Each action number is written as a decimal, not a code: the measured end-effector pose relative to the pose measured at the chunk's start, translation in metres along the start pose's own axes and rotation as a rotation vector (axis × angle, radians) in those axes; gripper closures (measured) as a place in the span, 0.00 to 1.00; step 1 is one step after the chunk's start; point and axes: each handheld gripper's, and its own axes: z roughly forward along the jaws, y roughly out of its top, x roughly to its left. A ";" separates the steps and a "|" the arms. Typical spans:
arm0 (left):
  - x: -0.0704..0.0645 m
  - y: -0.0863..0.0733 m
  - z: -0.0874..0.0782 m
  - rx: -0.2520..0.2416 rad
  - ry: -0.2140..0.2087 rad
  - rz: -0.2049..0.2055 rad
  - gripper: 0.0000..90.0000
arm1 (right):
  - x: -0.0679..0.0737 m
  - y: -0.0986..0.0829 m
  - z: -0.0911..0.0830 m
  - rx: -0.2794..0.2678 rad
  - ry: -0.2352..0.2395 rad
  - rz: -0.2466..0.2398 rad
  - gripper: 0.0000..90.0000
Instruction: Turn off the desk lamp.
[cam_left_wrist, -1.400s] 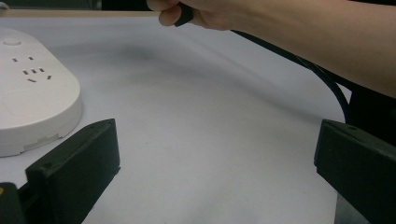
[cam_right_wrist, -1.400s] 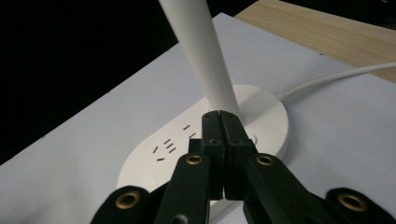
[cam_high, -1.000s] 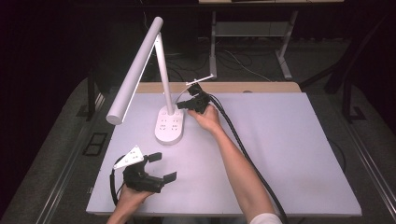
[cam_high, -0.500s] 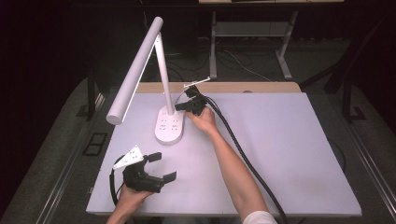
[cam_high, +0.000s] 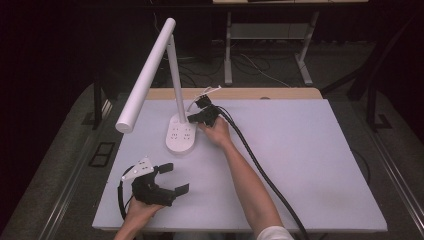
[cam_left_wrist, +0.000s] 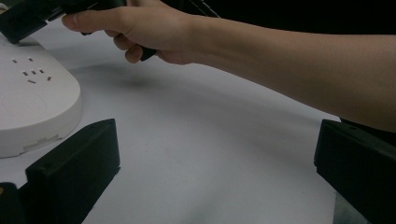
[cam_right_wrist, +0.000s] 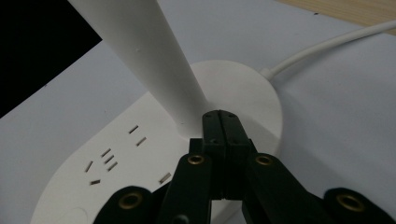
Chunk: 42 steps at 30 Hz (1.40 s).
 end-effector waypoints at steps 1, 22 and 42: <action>0.000 0.000 0.000 -0.001 0.000 -0.002 0.00 | 0.000 0.000 0.000 0.000 0.002 0.010 1.00; 0.001 0.000 0.000 -0.003 0.001 -0.004 0.00 | 0.001 -0.001 0.000 -0.016 -0.007 0.011 1.00; 0.001 0.000 0.001 -0.001 -0.004 -0.006 0.00 | 0.002 -0.001 -0.002 -0.021 -0.040 0.007 1.00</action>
